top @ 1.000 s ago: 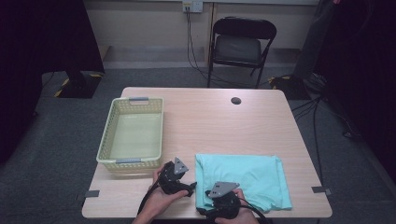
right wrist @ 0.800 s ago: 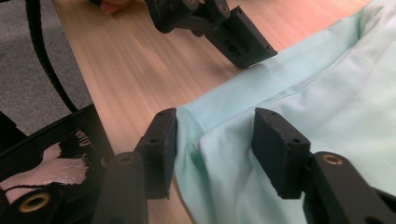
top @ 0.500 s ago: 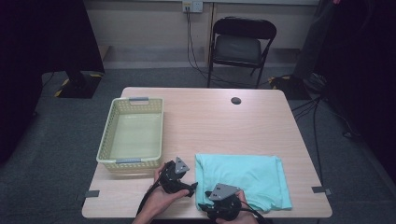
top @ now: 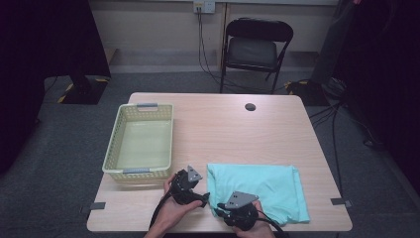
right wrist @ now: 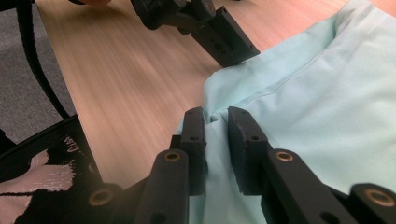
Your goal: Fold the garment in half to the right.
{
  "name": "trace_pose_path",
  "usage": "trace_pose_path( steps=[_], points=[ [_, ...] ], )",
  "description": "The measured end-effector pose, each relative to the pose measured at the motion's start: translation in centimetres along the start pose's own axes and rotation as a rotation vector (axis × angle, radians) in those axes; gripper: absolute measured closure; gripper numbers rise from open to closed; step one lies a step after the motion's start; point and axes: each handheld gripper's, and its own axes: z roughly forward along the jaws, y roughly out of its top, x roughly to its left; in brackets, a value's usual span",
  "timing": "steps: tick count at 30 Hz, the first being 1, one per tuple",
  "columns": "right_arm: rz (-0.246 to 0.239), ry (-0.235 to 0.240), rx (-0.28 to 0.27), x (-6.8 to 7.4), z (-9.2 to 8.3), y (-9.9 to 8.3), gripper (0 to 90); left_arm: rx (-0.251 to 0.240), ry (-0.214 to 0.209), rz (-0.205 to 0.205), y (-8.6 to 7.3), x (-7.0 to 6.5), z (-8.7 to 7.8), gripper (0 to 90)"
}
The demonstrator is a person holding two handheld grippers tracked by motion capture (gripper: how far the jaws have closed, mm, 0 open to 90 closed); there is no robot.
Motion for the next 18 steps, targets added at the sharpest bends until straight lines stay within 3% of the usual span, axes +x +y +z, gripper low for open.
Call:
trace_pose_path(
  steps=[2,10,18],
  points=[
    [0.007,0.004,0.0,-0.1,0.0,0.0,77.8,-0.002,-0.021,-0.011,0.2,0.1,-0.1,15.8],
    [0.01,0.01,0.005,-0.3,0.0,0.1,80.4,-0.064,-0.032,-0.017,1.8,0.3,-1.1,18.9],
    [0.014,0.01,0.0,-0.4,0.0,0.0,80.9,-0.111,-0.05,-0.044,4.5,0.8,0.3,20.5]
  ],
)
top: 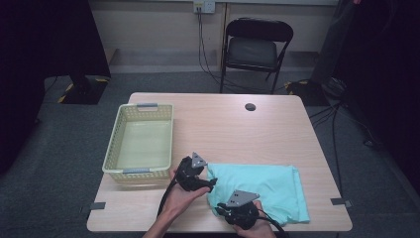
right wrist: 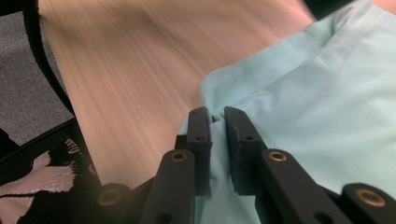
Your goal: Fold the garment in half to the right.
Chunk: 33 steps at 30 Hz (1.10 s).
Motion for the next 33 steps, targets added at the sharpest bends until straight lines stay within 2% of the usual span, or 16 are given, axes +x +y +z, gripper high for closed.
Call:
trace_pose_path(
  steps=[5,10,14,20,24,26,28,31,33],
  points=[
    [0.0,0.003,0.0,0.0,0.0,0.0,81.2,-0.02,-0.014,-0.027,0.9,0.7,1.2,24.6],
    [0.001,0.006,-0.002,-0.1,0.0,0.0,81.3,-0.009,-0.025,-0.032,1.4,1.1,2.8,33.8],
    [0.0,0.008,-0.002,-0.1,0.0,-0.1,81.3,0.013,-0.021,-0.037,1.1,1.5,3.5,37.4],
    [-0.001,0.007,-0.005,-0.1,0.0,-0.1,81.4,0.008,-0.01,-0.037,0.5,1.8,4.0,39.0],
    [-0.003,0.011,-0.006,-0.2,0.0,-0.1,81.4,-0.003,-0.003,-0.055,0.5,2.1,4.0,38.3],
    [-0.003,0.008,-0.006,-0.1,0.0,-0.1,81.5,0.016,-0.037,-0.066,0.4,2.2,4.2,38.3],
    [-0.003,0.006,-0.007,-0.1,0.0,-0.1,81.5,0.019,-0.022,-0.043,0.4,2.0,4.3,38.9],
    [-0.004,0.008,-0.006,-0.1,0.0,-0.1,81.7,0.014,-0.028,-0.005,0.4,1.6,4.4,47.1],
    [-0.004,0.008,-0.006,-0.2,0.0,-0.1,81.9,-0.006,-0.023,-0.024,0.2,1.7,4.4,56.0]
  ],
)
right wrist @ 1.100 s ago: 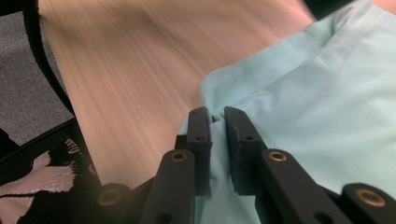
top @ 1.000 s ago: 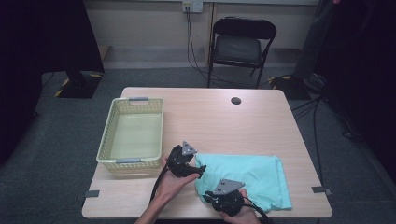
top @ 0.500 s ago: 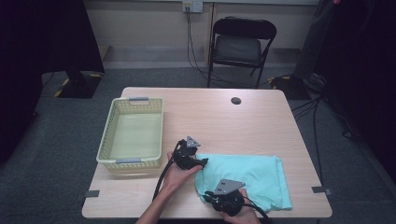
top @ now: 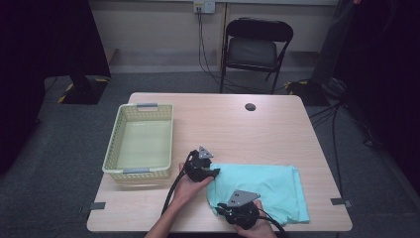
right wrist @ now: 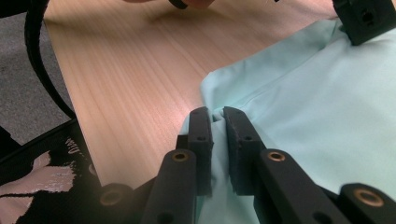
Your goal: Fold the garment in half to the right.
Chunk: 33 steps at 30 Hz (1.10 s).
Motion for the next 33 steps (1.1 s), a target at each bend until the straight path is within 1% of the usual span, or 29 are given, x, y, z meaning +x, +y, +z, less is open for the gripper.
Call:
trace_pose_path(
  steps=[1,3,4,5,6,8,9,12,15,18,20,25,30,33],
  points=[
    [0.0,-0.001,-0.001,0.0,0.0,0.0,81.8,-0.01,-0.007,-0.003,-0.1,0.0,0.0,57.8],
    [0.002,-0.005,-0.004,0.1,0.0,-0.1,82.1,-0.021,-0.035,-0.019,-0.3,0.1,0.0,66.7],
    [0.002,-0.01,-0.012,0.1,0.0,-0.1,82.2,-0.027,-0.049,-0.02,-0.4,0.0,0.1,71.3],
    [0.003,-0.015,-0.018,0.2,0.0,-0.2,82.3,-0.023,-0.052,-0.014,-0.4,-0.2,0.1,75.8],
    [0.002,-0.022,-0.02,0.3,0.0,-0.2,82.5,-0.02,-0.046,-0.006,-0.3,-0.3,0.1,77.1],
    [0.006,-0.026,-0.023,0.3,0.0,-0.3,82.9,-0.02,-0.049,-0.016,-0.3,-0.3,0.1,79.3],
    [0.006,-0.025,-0.024,0.3,0.0,-0.3,83.1,-0.021,-0.055,-0.029,-0.3,-0.3,0.2,79.6],
    [0.019,-0.019,-0.024,0.2,0.0,-0.2,83.8,-0.024,-0.064,-0.046,-0.3,-0.2,0.1,79.9],
    [0.018,-0.015,-0.023,0.2,0.0,-0.2,84.2,-0.023,-0.074,-0.044,-0.4,0.0,0.1,80.2],
    [0.025,-0.006,-0.021,0.1,-0.1,-0.2,84.4,-0.022,-0.073,-0.038,-0.3,-0.1,0.1,80.5],
    [0.026,-0.005,-0.023,0.1,-0.1,-0.1,84.5,-0.019,-0.075,-0.045,-0.3,-0.1,0.0,81.0],
    [0.039,0.01,-0.042,-0.2,-0.8,0.1,84.6,-0.018,-0.077,-0.041,-0.3,-0.2,-0.1,81.9],
    [0.042,0.015,-0.042,-0.1,-1.0,0.0,84.6,-0.019,-0.086,-0.038,-0.2,-0.2,-0.2,82.2],
    [0.048,0.024,-0.049,-0.3,-1.1,0.1,84.6,-0.028,-0.091,-0.041,-0.1,-0.3,-0.3,82.4]
  ],
)
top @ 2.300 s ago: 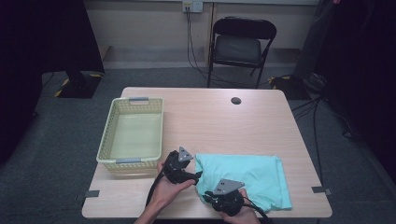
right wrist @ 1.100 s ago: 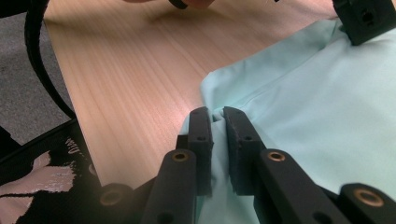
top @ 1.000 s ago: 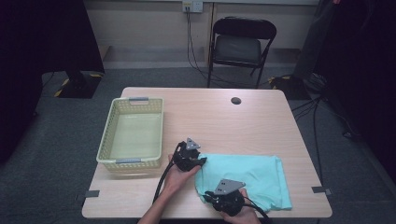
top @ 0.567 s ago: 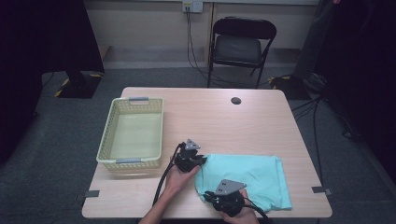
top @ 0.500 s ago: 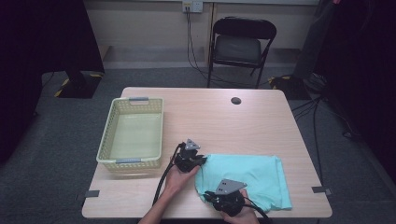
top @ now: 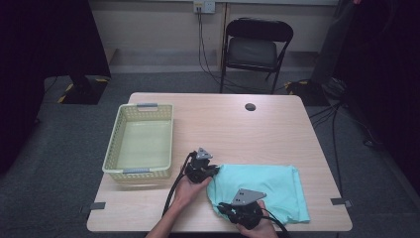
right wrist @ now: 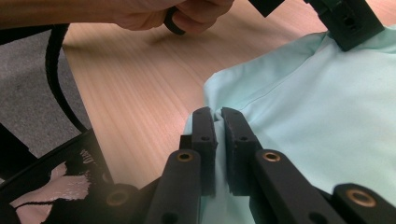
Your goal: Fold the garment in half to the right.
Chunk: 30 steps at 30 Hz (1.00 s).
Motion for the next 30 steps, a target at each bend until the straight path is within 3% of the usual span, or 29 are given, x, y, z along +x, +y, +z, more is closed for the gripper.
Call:
trace_pose_path(
  steps=[30],
  points=[
    [0.015,0.058,-0.083,0.0,-1.6,1.4,84.7,-0.084,-0.032,0.026,2.0,-0.8,-3.4,82.9]
  ],
)
